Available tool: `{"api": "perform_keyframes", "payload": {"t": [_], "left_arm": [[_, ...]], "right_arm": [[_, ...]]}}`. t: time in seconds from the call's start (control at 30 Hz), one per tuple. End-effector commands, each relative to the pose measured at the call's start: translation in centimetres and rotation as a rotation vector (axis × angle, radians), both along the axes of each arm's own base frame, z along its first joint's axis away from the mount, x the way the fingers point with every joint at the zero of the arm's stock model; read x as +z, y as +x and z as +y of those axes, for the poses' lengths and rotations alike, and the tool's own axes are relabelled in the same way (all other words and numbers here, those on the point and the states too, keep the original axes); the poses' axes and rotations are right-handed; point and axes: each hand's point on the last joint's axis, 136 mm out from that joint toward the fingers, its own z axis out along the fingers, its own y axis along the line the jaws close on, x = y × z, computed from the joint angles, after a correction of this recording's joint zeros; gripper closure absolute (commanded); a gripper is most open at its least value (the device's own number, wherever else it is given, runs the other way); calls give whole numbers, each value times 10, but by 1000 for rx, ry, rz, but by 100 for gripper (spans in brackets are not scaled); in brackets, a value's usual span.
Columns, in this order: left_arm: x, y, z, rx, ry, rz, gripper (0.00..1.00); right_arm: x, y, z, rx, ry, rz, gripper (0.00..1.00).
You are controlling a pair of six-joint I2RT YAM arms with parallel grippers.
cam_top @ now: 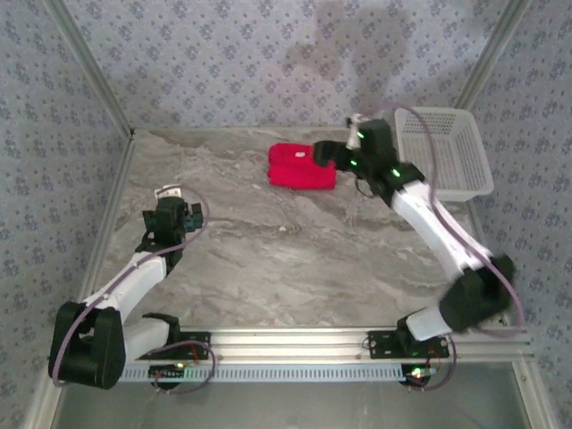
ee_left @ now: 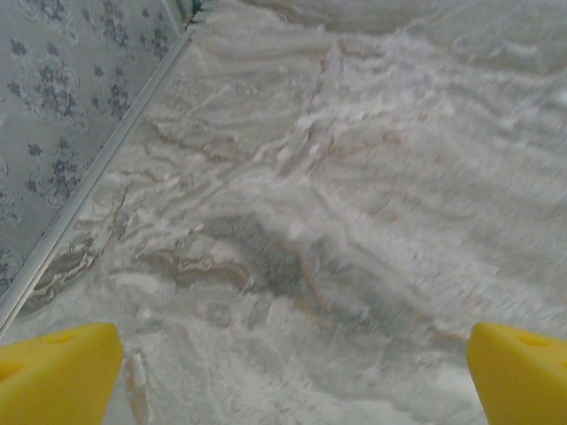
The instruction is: Fold the inside-out t-shirt
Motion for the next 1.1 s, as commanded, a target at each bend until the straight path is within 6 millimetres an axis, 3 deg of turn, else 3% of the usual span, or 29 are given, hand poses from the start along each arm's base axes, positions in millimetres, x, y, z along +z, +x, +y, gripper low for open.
{"api": "perform_keyframes", "payload": {"t": [0.0,0.07,0.17,0.37,0.5,0.63,0.77,1.07], "left_arm": [[11,9,-4,-88,56,-128,0],[2,11,0,-86,68,-137,0],[-8,18,5,-72,75,-139,0],[-7,35,16,-64,15,-187,0],[-23,44,26,-44,-78,-214,1],[-37,55,22,-71,-89,-151,0],[-38,56,21,-79,-85,-159,0],[-38,57,18,-91,-81,-148,0]], "right_arm": [[-66,-14,-83,-254,-349,-84,0],[-92,-40,-113,-289,-467,-95,0],[-124,-65,-156,-385,-485,-34,0],[-162,-70,-188,-440,-463,-100,0],[-167,-58,-180,-367,-413,-194,0],[-172,-31,-176,-339,-383,-196,0],[-199,-13,-178,-340,-388,-175,0],[-199,-17,-180,-359,-405,-156,0]]}}
